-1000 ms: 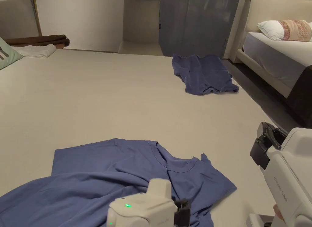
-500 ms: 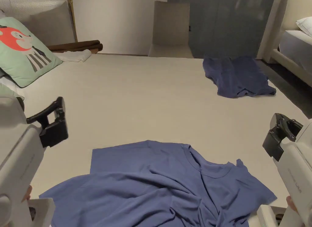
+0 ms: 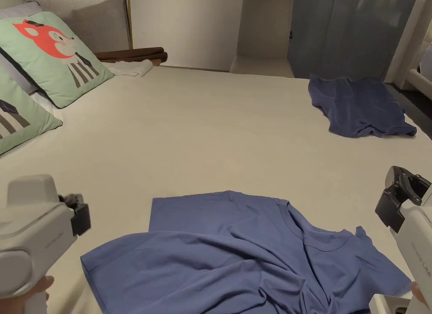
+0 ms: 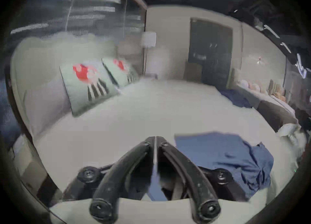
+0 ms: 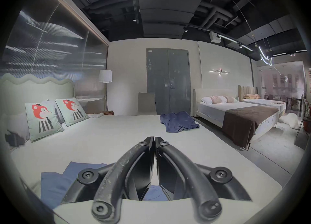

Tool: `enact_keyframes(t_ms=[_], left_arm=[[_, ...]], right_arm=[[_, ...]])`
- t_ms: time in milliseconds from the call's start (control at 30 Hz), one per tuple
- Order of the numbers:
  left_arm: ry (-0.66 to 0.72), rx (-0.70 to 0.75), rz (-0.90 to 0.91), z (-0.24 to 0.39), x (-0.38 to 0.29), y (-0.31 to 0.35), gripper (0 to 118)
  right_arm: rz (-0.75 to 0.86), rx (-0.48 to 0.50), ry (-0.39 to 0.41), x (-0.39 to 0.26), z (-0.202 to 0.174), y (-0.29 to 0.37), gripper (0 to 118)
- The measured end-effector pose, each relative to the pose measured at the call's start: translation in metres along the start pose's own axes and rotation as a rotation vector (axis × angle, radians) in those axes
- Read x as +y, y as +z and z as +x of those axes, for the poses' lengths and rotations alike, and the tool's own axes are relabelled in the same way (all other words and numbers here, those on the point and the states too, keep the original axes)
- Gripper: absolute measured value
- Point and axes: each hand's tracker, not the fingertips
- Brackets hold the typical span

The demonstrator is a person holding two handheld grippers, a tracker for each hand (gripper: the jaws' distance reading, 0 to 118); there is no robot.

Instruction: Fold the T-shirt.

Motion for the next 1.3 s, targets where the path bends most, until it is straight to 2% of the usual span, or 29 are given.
enact_keyframes(t_ms=[33,133,167,200,333,367,433,467,500,533,567,600,633,667,700,833,1000,1100,1133,1167,1200,1233,1267,1300], left_arm=[[0.029,-0.012,-0.065,-0.004,-0.008,-0.016,20],[0.054,-0.014,-0.231,-0.011,-0.036,-0.058,114],[0.037,0.005,-0.235,-0.012,-0.043,-0.064,115],[0.025,0.002,-0.238,-0.009,-0.049,-0.073,110],[0.008,0.029,-0.311,-0.005,-0.071,-0.097,106],[0.015,0.022,-0.321,-0.003,-0.073,-0.095,99],[0.025,0.02,-0.33,0.0,-0.077,-0.099,72],[0.008,0.079,-0.304,0.001,-0.077,-0.099,71],[0.012,0.044,-0.298,-0.002,-0.077,-0.098,65],[0.007,0.041,-0.294,-0.001,-0.075,-0.096,45],[0.007,0.048,-0.274,0.0,-0.074,-0.093,24],[0.018,0.038,-0.255,-0.001,-0.074,-0.09,0],[0.035,0.025,-0.249,-0.005,-0.074,-0.09,0],[0.037,0.039,-0.242,-0.007,-0.074,-0.088,0],[0.044,0.028,-0.236,-0.009,-0.073,-0.085,0],[0.09,0.014,-0.215,-0.019,-0.072,-0.08,0],[0.093,0.009,-0.208,-0.021,-0.072,-0.081,0],[0.089,0.01,-0.212,-0.024,-0.074,-0.087,0],[0.089,0.009,-0.212,-0.024,-0.073,-0.087,0],[0.089,0.009,-0.211,-0.023,-0.073,-0.087,0],[0.088,0.008,-0.209,-0.023,-0.073,-0.086,0],[0.088,0.008,-0.205,-0.023,-0.072,-0.085,0],[0.086,0.007,-0.2,-0.023,-0.071,-0.084,0],[0.083,0.008,-0.192,-0.016,-0.067,-0.077,0]], right_arm=[[-0.009,0.0,0.0,-0.002,-0.001,-0.001,0],[-0.037,0.002,0.004,-0.009,-0.002,-0.005,0],[-0.045,0.003,0.006,-0.011,-0.002,-0.006,0],[-0.056,0.005,0.011,-0.013,-0.003,-0.008,0],[-0.107,0.01,0.034,-0.025,-0.007,-0.02,0],[-0.122,0.014,0.037,-0.029,-0.009,-0.024,0],[-0.153,0.027,0.044,-0.035,-0.014,-0.035,0],[-0.172,0.036,0.047,-0.038,-0.017,-0.043,0],[-0.196,0.051,0.049,-0.039,-0.021,-0.051,0],[-0.217,0.07,0.05,-0.04,-0.026,-0.062,7],[-0.243,0.09,0.053,-0.041,-0.032,-0.073,23],[-0.278,0.125,0.058,-0.042,-0.039,-0.09,51],[-0.333,0.165,0.072,-0.043,-0.046,-0.109,91],[-0.382,0.188,0.083,-0.046,-0.054,-0.127,110],[-0.428,0.203,0.097,-0.05,-0.064,-0.146,112],[-0.553,0.293,0.194,-0.073,-0.104,-0.213,110],[-0.796,0.322,0.182,-0.115,-0.136,-0.274,109],[-0.904,0.323,0.204,-0.134,-0.142,-0.287,88],[-0.839,0.325,0.196,-0.128,-0.14,-0.281,90],[-0.834,0.33,0.204,-0.122,-0.139,-0.278,84],[-0.814,0.371,0.203,-0.117,-0.135,-0.272,64],[-0.787,0.404,0.19,-0.111,-0.132,-0.265,12],[-0.789,0.406,0.19,-0.107,-0.129,-0.261,5],[-0.767,0.396,0.192,-0.102,-0.126,-0.252,5]])
